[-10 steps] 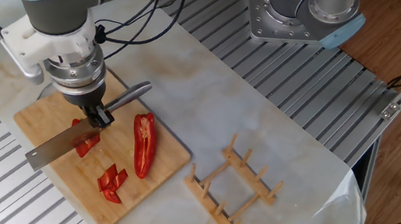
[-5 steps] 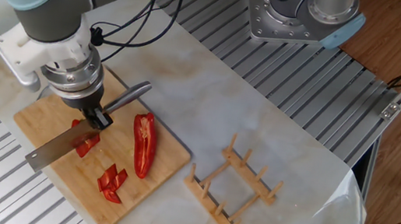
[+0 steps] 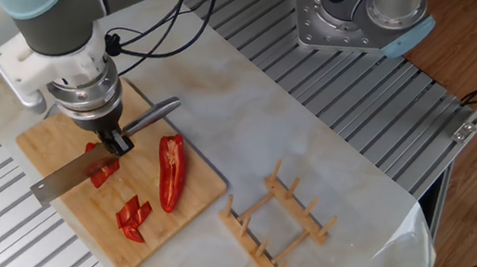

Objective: Chop the chili peppers

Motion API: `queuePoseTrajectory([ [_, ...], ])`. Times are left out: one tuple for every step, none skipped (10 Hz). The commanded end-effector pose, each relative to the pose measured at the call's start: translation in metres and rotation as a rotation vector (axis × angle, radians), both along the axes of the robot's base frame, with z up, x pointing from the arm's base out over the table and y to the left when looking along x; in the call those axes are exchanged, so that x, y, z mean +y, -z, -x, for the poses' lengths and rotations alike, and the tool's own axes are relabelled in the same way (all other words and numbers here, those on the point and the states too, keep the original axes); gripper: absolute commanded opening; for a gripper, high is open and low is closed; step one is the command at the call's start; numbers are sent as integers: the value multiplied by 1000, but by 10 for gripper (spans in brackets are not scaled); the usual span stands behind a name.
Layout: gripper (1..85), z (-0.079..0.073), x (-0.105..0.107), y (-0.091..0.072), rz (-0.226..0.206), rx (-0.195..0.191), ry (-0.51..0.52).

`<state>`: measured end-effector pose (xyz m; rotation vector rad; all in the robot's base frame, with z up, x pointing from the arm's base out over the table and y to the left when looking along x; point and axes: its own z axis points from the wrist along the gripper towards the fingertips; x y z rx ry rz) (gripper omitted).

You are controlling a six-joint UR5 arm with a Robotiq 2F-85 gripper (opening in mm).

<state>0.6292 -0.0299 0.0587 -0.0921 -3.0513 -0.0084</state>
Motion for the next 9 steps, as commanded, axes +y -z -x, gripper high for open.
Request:
queuePoseTrajectory([
  [13,4,8,-11,-10,31,13],
  [13,3,7,-9,-8,32,14],
  [13,4,5,-3,-12,32,8],
  [13,6,3,0,-8,34,-1],
  [13,9,2,-1,-7,45,-7],
  [13,12,3,-4,-11,48,-10],
  [13,16,3,-9,-13,54,-13],
  [13,19,3,-13,-13,57,-19],
  [13,22,4,-15,-20,60,-24],
])
